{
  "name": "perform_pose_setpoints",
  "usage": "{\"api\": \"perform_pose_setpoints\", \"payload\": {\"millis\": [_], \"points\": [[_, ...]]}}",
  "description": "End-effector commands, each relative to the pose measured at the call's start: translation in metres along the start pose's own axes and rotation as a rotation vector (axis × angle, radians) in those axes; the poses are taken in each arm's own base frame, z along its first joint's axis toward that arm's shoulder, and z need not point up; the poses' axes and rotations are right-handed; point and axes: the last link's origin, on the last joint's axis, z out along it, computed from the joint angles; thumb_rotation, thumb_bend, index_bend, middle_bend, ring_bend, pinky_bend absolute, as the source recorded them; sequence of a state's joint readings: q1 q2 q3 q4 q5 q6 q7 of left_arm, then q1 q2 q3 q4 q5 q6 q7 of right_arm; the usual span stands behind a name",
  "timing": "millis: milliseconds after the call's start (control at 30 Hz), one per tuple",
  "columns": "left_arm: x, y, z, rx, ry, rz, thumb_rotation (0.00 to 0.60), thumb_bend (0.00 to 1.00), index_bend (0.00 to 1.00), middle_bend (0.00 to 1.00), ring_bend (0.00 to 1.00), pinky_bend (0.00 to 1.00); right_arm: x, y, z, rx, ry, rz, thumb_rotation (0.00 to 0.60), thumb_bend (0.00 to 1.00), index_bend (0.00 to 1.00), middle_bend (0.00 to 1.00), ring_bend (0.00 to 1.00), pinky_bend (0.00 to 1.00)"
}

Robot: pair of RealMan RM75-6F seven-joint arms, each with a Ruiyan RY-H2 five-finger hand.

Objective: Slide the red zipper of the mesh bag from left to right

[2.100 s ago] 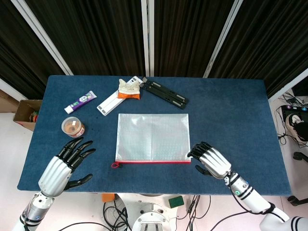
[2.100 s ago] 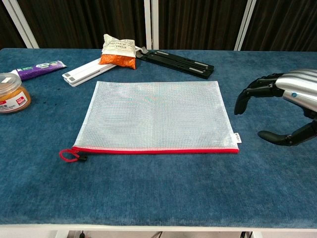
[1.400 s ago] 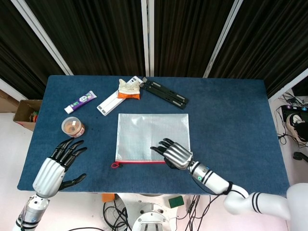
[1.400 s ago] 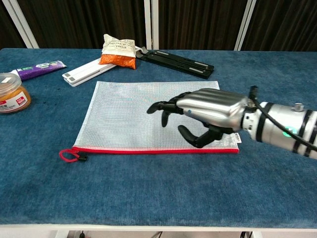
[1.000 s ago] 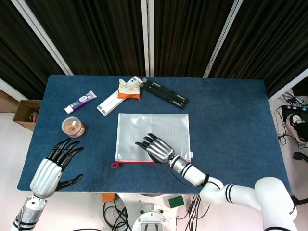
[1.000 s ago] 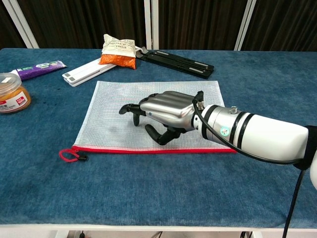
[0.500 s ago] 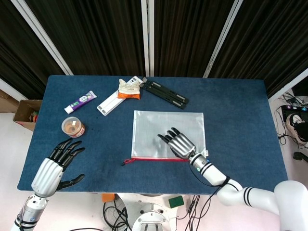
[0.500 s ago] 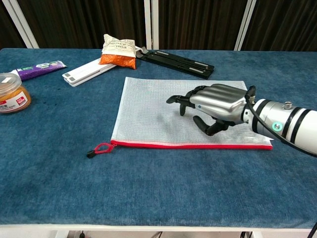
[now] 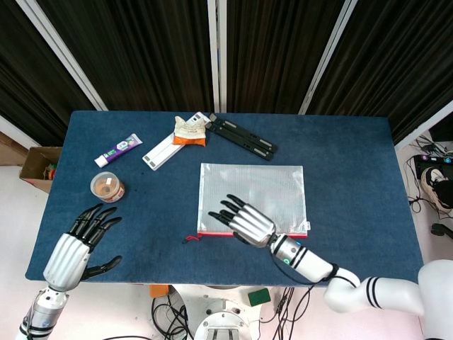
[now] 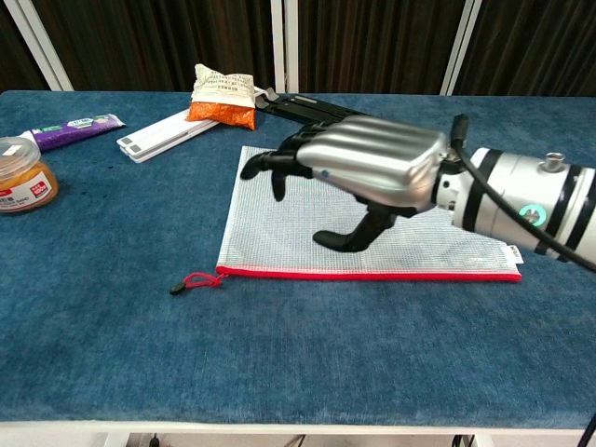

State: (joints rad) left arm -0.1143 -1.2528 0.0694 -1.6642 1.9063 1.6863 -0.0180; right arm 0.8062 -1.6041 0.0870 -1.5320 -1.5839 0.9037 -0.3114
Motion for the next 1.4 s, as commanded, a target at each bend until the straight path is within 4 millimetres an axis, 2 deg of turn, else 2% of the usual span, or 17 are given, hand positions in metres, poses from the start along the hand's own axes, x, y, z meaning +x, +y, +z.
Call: {"api": "perform_pose_setpoints", "payload": {"millis": [33,133,200,300,467,833,1200,1400], "points": [[0.001,0.000,-0.002,0.006,0.005,0.004,0.600,0.14,0.19,0.12,0.05,0.14,-0.009,-0.033,0.034,0.063,-0.032,-0.066,0.600,0.19,0.29,0.33,0.12,0.16],[0.003,-0.001,-0.006,0.016,0.008,0.008,0.600,0.14,0.19,0.12,0.05,0.14,-0.019,-0.046,0.055,0.060,-0.053,-0.106,0.600,0.19,0.30,0.32,0.12,0.16],[0.004,-0.003,-0.009,0.025,0.010,0.008,0.600,0.14,0.19,0.12,0.05,0.14,-0.025,-0.053,0.067,0.056,-0.065,-0.116,0.600,0.23,0.31,0.32,0.12,0.16],[0.004,-0.004,-0.011,0.033,0.012,0.007,0.600,0.14,0.19,0.12,0.05,0.14,-0.032,-0.059,0.078,0.048,-0.069,-0.143,0.600,0.31,0.32,0.32,0.12,0.16],[0.004,-0.005,-0.013,0.039,0.012,0.005,0.600,0.15,0.19,0.12,0.05,0.14,-0.039,-0.067,0.091,0.044,-0.076,-0.172,0.600,0.34,0.36,0.32,0.12,0.16],[0.004,-0.007,-0.015,0.043,0.013,0.006,0.600,0.14,0.19,0.12,0.05,0.14,-0.047,-0.069,0.096,0.039,-0.067,-0.176,0.600,0.38,0.51,0.35,0.12,0.16],[0.004,-0.009,-0.017,0.048,0.015,0.004,0.600,0.14,0.19,0.11,0.05,0.14,-0.050,-0.075,0.098,0.063,-0.060,-0.165,0.600,0.40,0.56,0.37,0.13,0.17],[0.004,-0.009,-0.018,0.048,0.014,0.002,0.600,0.14,0.19,0.11,0.05,0.14,-0.051,-0.079,0.099,0.077,-0.053,-0.163,0.600,0.45,0.60,0.38,0.14,0.18]]}}
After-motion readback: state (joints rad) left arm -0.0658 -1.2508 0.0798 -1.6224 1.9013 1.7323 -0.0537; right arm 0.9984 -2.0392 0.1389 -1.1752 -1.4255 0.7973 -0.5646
